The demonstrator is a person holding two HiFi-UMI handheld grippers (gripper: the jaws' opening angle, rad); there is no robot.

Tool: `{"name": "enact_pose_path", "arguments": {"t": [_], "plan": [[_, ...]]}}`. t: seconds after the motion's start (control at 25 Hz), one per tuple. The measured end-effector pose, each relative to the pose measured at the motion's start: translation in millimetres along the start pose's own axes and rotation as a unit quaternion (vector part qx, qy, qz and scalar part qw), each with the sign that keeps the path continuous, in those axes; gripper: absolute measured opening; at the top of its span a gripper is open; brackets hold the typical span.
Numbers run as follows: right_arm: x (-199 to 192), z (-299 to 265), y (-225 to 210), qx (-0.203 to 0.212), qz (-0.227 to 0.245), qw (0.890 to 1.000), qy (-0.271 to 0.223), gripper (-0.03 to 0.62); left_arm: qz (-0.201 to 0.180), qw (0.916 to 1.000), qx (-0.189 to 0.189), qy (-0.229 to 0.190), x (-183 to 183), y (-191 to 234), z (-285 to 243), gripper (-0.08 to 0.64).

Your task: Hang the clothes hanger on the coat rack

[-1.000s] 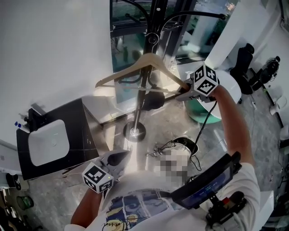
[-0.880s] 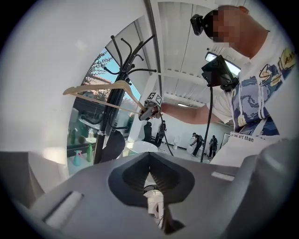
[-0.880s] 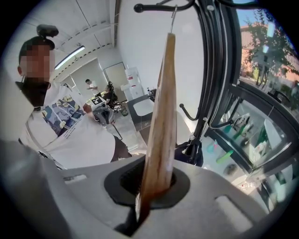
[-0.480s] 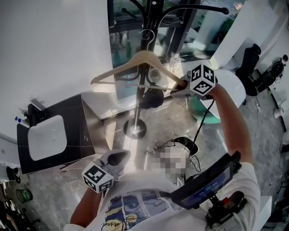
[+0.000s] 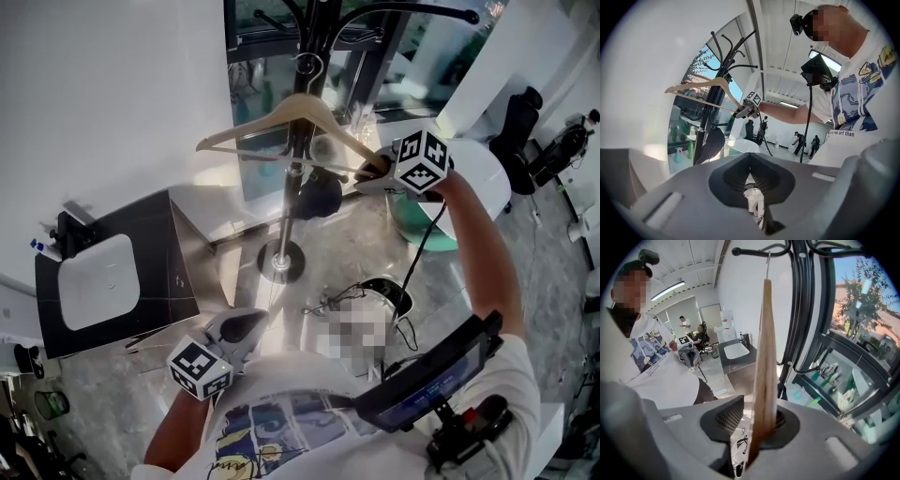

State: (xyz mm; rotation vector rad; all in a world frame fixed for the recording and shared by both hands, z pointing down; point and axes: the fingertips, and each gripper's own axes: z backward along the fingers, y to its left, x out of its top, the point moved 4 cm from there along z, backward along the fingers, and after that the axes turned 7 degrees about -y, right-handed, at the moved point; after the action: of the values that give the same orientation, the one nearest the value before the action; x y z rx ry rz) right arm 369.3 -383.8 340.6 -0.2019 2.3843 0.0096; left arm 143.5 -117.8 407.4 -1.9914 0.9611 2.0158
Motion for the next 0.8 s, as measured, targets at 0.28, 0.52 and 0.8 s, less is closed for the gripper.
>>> {"name": "enact_pose_path", "arguments": {"t": [0.28, 0.52, 0.8], "plan": [[-12.4, 8.9, -8.9, -0.078, -0.038, 0.996, -0.02, 0.197, -0.001, 0.9999, -0.012, 0.005, 2.7, 0.4, 21.7, 0.002], [-33.8, 24.0, 1.4, -0.134, -0.075, 0.988, -0.03, 0.224, 0.003, 0.9996, -0.027, 0.011, 0.9, 1.0, 43.3, 0.002], [-58.7, 32.7, 51.4, -0.203, -0.116, 0.971, -0.047, 0.229, 0.005, 0.998, -0.059, 0.024, -2.2, 7.3, 74.5, 0.002]]}}
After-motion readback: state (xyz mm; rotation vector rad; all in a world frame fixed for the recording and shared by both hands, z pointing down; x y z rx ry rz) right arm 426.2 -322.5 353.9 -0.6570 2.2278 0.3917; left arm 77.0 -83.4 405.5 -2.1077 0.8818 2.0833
